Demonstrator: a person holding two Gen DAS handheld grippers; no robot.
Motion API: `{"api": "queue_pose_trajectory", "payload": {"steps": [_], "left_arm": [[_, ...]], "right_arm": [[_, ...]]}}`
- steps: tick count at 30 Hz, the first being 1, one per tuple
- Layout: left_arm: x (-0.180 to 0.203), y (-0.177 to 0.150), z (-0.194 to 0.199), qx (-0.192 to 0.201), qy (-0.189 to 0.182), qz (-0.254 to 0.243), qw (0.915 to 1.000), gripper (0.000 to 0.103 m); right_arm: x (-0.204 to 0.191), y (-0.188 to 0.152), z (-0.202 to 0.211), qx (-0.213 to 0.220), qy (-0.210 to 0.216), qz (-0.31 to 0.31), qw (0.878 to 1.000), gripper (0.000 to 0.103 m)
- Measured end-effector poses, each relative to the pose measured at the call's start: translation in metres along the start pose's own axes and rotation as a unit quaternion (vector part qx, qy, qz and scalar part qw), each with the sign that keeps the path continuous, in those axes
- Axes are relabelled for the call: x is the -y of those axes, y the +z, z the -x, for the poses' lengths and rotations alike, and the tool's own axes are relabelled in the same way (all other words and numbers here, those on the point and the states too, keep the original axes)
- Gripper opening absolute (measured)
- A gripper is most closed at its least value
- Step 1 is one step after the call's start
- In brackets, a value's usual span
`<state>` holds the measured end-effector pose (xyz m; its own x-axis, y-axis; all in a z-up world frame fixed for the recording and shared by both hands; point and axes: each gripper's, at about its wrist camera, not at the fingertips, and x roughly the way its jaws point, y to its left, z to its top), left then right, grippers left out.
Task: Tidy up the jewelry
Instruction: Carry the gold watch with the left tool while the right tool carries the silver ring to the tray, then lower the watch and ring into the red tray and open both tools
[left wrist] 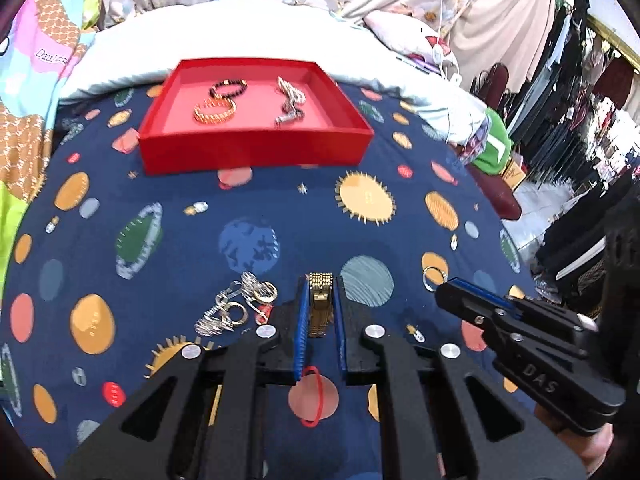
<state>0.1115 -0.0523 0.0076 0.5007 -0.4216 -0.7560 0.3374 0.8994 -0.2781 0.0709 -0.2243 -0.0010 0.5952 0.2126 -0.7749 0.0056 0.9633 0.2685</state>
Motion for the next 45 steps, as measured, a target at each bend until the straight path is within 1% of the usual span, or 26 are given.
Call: {"api": "queue_pose_trajectory", "payload": {"steps": [5,8,11,13,15,19,21,24,28,34,38,40,41,45], "left_arm": [[-0.007,0.021,0.019,0.017,-0.003,-0.001,0.9999,0.011],[-0.014,0.042,0.025,0.028,-0.001,-0.004,0.9996,0.011],[-0.026,0.070,0.028,0.041,0.006,-0.009,0.9991,0.011],[-0.032,0.089,0.028,0.050,0.013,-0.012,0.9986,0.011],[-0.040,0.114,0.026,0.064,0.025,-0.015,0.9975,0.011],[-0.053,0.157,0.012,0.080,0.024,-0.011,0.9965,0.011],[-0.058,0.178,-0.003,0.087,0.030,-0.010,0.9957,0.011],[-0.067,0.199,-0.026,0.097,0.035,-0.002,0.9947,0.011],[-0.077,0.223,-0.061,0.086,0.041,0.006,0.9954,0.011],[-0.081,0.250,-0.097,0.085,0.062,-0.004,0.9945,0.011],[-0.087,0.259,-0.124,0.070,0.054,0.001,0.9961,0.011],[-0.090,0.258,-0.139,0.055,0.052,0.007,0.9971,0.011],[-0.094,0.254,-0.149,0.040,0.052,0.016,0.9977,0.011],[-0.100,0.232,-0.165,0.009,0.046,0.024,0.9986,0.012]], "right_arm": [[-0.012,0.015,-0.003,0.004,0.019,0.010,1.000,0.008],[-0.021,0.035,-0.008,0.013,0.024,0.025,0.999,0.008],[-0.029,0.056,-0.014,0.022,0.027,0.039,0.999,0.008],[-0.033,0.078,-0.022,0.029,0.031,0.046,0.998,0.008],[-0.036,0.098,-0.032,0.031,0.036,0.049,0.998,0.008],[-0.041,0.139,-0.059,0.033,0.042,0.052,0.997,0.008],[-0.043,0.155,-0.072,0.032,0.039,0.053,0.997,0.008],[-0.043,0.177,-0.096,0.028,0.037,0.048,0.998,0.008],[-0.038,0.201,-0.128,0.012,0.039,0.035,0.999,0.008],[-0.032,0.227,-0.171,-0.008,0.038,0.023,0.999,0.009],[-0.030,0.234,-0.196,-0.019,0.022,0.029,0.999,0.009],[-0.028,0.234,-0.205,-0.026,0.011,0.031,0.999,0.009],[-0.026,0.233,-0.208,-0.029,0.011,0.031,0.999,0.009],[-0.023,0.226,-0.215,-0.042,0.006,0.040,0.998,0.009]]}}
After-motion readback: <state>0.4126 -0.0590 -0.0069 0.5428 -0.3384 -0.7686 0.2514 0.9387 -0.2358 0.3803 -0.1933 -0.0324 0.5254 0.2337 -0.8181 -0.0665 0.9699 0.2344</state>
